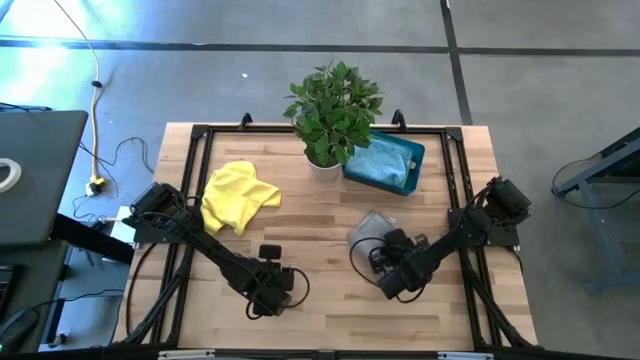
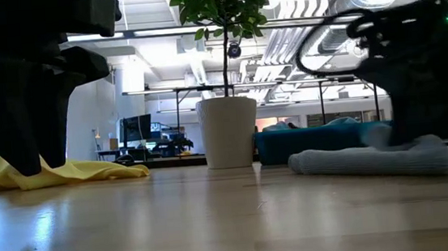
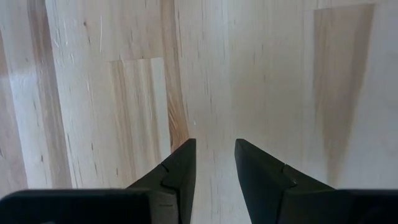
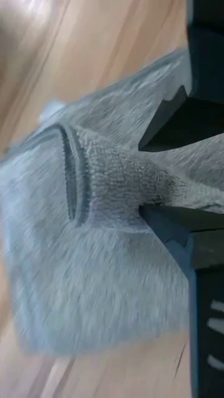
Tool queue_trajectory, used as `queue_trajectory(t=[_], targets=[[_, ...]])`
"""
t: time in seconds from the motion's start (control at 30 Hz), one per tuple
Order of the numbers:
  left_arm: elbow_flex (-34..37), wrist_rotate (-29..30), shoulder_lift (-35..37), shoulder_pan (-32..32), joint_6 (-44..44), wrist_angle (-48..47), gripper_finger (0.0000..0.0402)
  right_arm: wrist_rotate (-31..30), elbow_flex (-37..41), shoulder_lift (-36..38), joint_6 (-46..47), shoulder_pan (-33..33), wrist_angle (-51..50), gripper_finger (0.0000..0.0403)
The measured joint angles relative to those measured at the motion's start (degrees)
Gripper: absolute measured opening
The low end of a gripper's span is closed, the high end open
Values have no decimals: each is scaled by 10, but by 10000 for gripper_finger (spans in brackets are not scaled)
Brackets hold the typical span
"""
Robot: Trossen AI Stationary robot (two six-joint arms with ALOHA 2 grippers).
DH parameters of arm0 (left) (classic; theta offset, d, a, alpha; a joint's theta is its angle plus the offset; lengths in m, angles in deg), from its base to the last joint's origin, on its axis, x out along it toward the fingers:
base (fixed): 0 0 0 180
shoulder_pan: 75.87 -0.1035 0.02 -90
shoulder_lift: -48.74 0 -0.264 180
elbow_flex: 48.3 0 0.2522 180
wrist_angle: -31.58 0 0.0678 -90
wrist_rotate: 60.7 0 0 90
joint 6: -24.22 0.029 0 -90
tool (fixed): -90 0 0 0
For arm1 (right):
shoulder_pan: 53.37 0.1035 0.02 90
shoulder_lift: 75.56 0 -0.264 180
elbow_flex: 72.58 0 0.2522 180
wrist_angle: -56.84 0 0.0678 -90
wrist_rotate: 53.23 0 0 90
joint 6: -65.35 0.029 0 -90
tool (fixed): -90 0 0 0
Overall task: Fold microfiber towels
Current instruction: Fold the gray towel
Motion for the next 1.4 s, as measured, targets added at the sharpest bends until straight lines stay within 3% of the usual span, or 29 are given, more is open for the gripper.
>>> queue_trajectory(t=[0.1,0.27,0.73,0.97,1.17,1.4], targets=[[0,0,0,0,0,0,100,-44,4,0,-39,-2,58,144],[0,0,0,0,0,1,100,-49,12,-2,-109,-19,135,144],[0,-9,0,3,-46,10,100,-51,10,-61,-99,-60,214,144],[0,-11,0,17,-47,10,101,-49,11,-62,-144,-35,233,144],[0,-15,0,27,-49,11,101,-43,11,-63,-256,-3,311,144],[0,-16,0,36,-60,11,101,14,11,-63,-364,58,394,144]])
